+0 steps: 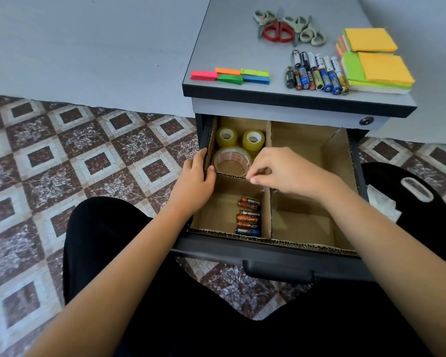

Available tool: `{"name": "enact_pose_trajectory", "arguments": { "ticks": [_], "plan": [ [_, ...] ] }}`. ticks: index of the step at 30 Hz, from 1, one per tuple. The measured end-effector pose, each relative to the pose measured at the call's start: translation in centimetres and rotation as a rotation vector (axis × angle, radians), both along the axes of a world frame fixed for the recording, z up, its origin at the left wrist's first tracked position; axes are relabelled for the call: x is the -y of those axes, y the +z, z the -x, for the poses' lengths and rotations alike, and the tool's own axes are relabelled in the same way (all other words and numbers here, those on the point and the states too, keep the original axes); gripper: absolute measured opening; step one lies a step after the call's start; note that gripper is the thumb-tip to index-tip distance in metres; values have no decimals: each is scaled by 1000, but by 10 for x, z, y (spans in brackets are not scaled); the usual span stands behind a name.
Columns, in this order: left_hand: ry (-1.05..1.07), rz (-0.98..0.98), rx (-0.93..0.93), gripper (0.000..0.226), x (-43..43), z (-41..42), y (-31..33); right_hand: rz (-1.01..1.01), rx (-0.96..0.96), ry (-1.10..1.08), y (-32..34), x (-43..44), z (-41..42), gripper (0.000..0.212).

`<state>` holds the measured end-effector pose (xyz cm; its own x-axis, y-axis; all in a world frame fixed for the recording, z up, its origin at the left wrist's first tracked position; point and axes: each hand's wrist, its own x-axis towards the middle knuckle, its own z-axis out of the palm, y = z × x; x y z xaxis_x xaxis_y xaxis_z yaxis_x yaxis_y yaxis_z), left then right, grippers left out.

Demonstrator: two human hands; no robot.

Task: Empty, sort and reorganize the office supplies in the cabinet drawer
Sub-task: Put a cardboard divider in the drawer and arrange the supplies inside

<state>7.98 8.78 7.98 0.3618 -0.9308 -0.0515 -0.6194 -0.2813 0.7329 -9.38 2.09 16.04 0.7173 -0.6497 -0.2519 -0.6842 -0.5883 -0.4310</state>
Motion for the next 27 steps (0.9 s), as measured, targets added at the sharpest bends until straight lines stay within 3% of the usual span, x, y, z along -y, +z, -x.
{"name": "enact_pose_trajectory", "arguments": {
  "ticks": [3, 9, 13, 20, 27],
  "plan": [
    [9, -4, 8, 49, 0, 1, 0, -167, 18, 36, 10, 3, -3, 18],
    [11, -7, 7, 49, 0, 2, 3, -140, -418, 433, -18, 13, -46, 33],
    [16, -12, 7, 49, 0, 1, 4, -102, -640, 568, -26, 13, -63, 40],
    [18, -3, -10, 49, 0, 1, 4, -179, -795, 505, -39, 12, -63, 50],
    [22, 4, -20, 49, -1, 1, 2, -318, -745, 416, -49, 23, -64, 35]
  ]
}}
